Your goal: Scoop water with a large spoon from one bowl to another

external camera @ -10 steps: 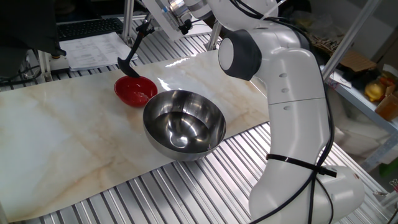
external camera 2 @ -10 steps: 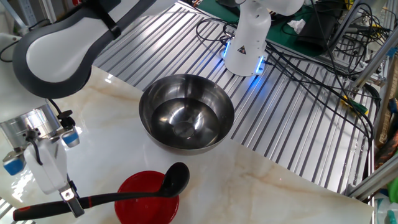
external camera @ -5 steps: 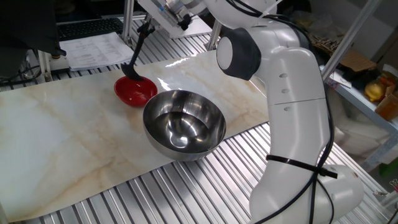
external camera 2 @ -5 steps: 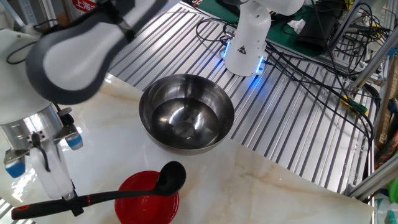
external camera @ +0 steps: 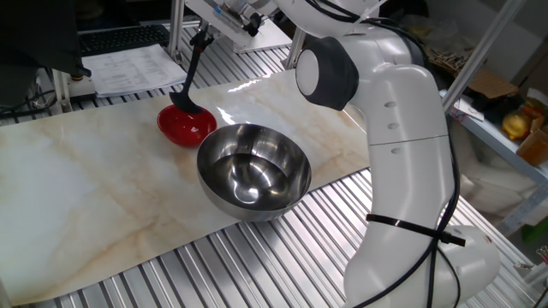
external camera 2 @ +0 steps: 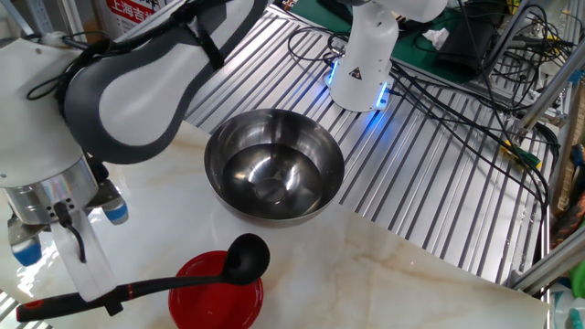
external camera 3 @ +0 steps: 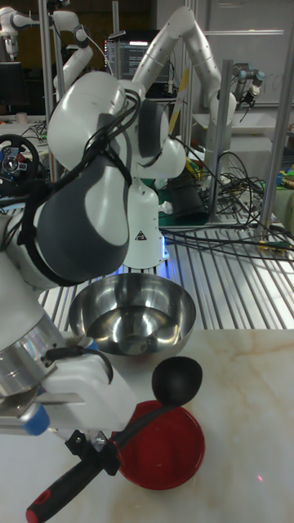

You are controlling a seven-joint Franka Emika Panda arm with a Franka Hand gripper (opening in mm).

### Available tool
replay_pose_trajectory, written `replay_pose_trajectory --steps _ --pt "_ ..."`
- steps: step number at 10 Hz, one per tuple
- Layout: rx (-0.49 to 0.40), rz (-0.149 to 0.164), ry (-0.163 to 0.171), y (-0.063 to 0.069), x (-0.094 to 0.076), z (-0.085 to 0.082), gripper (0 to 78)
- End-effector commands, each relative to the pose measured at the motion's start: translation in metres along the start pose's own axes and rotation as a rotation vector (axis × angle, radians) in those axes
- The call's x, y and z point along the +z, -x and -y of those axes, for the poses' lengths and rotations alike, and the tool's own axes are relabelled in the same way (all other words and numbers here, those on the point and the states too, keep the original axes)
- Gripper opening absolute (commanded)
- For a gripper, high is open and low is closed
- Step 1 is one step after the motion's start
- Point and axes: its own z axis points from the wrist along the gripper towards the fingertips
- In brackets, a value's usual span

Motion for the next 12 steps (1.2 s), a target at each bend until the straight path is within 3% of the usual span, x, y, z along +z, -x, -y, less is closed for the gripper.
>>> replay_pose_trajectory --steps 1,4,6,12 --pt "-0.087 0.096 -0.262 0.002 -0.024 -0.011 1.2" --pt "-0.105 0.115 -0.315 0.002 -0.027 -0.012 1.2" --pt "-0.128 0.133 -0.378 0.002 -0.034 -0.015 1.2" --pt "-0.149 0.151 -0.457 -0.004 -0.054 -0.019 1.2"
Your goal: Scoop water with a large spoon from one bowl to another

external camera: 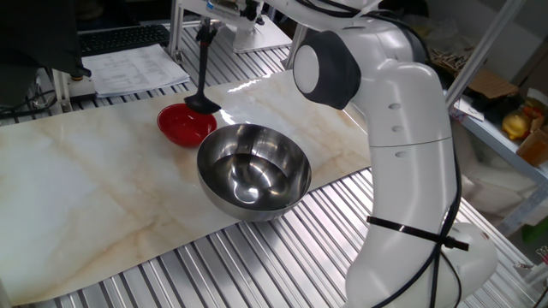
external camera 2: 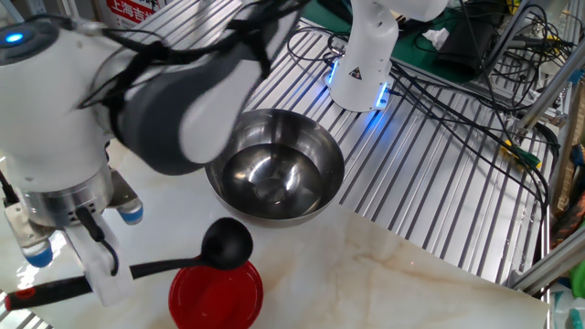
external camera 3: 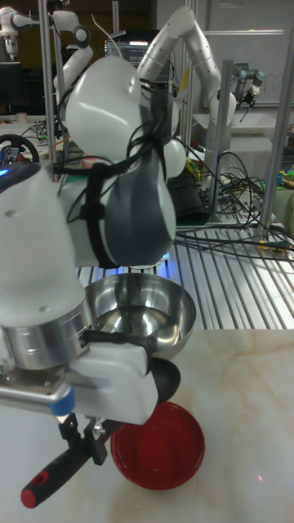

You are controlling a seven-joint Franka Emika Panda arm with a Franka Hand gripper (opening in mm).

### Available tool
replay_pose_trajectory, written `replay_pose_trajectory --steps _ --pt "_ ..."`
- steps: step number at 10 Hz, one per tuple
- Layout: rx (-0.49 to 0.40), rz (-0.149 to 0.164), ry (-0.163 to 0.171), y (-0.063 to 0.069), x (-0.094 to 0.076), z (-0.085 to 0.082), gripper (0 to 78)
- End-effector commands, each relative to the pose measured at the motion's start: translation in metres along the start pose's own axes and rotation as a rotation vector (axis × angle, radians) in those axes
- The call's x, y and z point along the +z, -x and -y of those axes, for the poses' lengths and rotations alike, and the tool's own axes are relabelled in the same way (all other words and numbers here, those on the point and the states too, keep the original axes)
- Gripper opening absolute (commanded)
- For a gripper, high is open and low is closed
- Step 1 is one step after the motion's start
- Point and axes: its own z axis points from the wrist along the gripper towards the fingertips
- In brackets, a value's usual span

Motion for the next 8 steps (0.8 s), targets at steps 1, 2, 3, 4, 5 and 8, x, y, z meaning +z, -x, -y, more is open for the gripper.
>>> replay_pose_trajectory --steps 1,2,3,4,5,8 --pt "-0.048 0.062 -0.161 -0.003 -0.034 0.0 1.2" --pt "-0.047 0.063 -0.162 -0.005 -0.037 0.001 1.2" --pt "-0.048 0.064 -0.165 -0.006 -0.04 0.002 1.2" --pt "-0.053 0.063 -0.165 -0.009 -0.044 0.003 1.2" --pt "-0.055 0.062 -0.166 -0.01 -0.047 0.004 1.2" --pt "-0.062 0.055 -0.168 -0.024 -0.056 0.01 1.2"
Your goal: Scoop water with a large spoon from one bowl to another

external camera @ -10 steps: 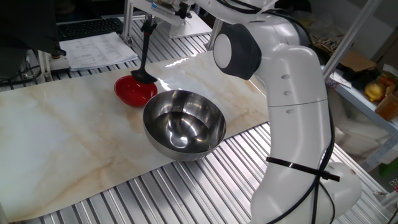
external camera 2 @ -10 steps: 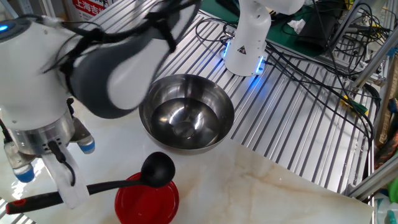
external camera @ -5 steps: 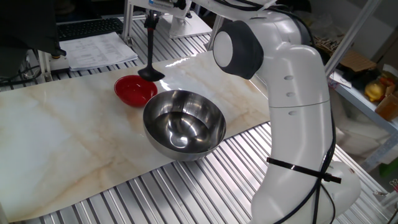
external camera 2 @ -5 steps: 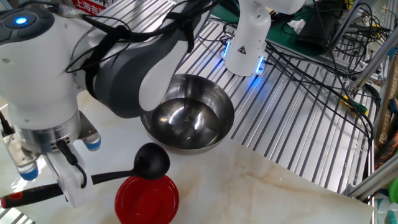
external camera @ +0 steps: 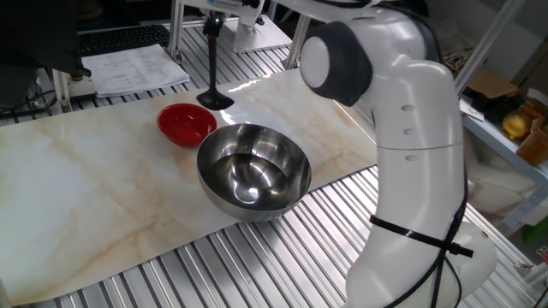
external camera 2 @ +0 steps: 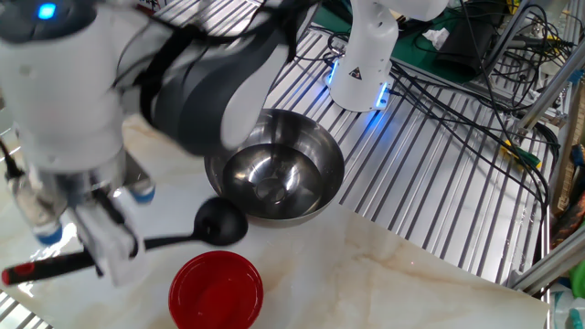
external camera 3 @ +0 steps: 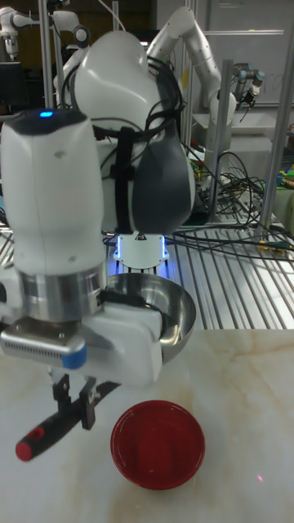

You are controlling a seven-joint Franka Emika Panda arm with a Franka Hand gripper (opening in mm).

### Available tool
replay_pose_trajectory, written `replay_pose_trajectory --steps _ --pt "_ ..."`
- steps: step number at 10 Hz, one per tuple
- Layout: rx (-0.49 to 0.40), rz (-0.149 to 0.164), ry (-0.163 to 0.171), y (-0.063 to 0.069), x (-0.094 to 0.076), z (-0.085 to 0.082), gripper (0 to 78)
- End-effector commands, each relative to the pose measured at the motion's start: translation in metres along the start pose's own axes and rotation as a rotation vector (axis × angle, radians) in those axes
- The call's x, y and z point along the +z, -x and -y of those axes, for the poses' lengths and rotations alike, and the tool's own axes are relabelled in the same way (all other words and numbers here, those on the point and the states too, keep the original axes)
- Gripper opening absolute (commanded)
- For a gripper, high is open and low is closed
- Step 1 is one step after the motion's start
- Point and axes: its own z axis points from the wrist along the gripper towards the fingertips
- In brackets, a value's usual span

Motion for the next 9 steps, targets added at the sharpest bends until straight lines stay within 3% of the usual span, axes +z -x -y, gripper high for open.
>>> replay_pose_trajectory --steps 1,6,9 --pt "-0.023 0.017 -0.038 -0.02 -0.024 0.011 1.2" --pt "-0.033 0.015 -0.034 -0.044 -0.022 0.021 1.2" --pt "-0.035 0.017 -0.034 -0.05 -0.021 0.023 1.2"
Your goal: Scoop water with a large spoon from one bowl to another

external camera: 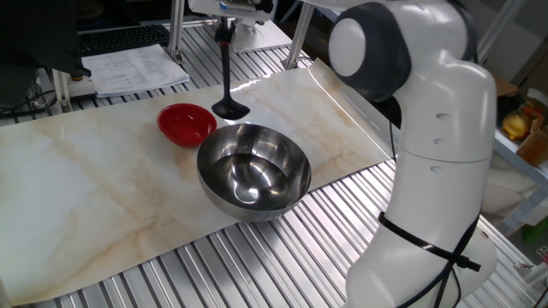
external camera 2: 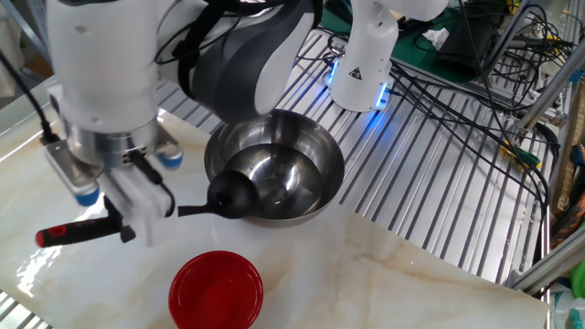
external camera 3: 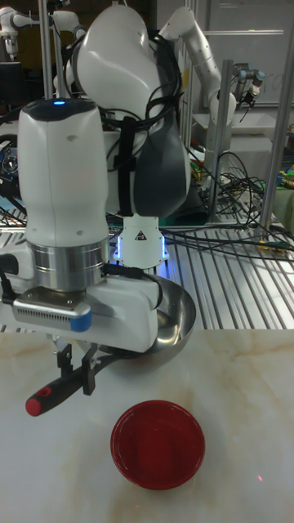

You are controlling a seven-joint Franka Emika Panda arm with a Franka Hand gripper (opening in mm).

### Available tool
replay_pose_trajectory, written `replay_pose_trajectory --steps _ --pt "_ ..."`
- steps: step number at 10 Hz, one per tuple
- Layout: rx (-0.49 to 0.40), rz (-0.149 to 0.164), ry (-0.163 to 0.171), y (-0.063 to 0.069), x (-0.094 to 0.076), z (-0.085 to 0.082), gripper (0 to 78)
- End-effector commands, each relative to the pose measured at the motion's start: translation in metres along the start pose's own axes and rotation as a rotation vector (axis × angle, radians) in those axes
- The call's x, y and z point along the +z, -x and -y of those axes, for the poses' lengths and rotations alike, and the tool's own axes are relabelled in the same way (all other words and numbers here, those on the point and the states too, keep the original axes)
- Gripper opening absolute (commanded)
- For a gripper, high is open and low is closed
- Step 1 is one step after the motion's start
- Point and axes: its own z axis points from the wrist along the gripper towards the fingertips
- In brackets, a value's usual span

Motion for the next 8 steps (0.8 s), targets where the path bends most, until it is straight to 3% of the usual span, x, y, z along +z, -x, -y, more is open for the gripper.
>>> replay_pose_trajectory --steps 1,8 --pt "-0.009 0.004 0.007 -0.012 -0.001 0.005 1.2" --pt "-0.016 -0.003 0.012 -0.042 -0.003 0.012 1.2"
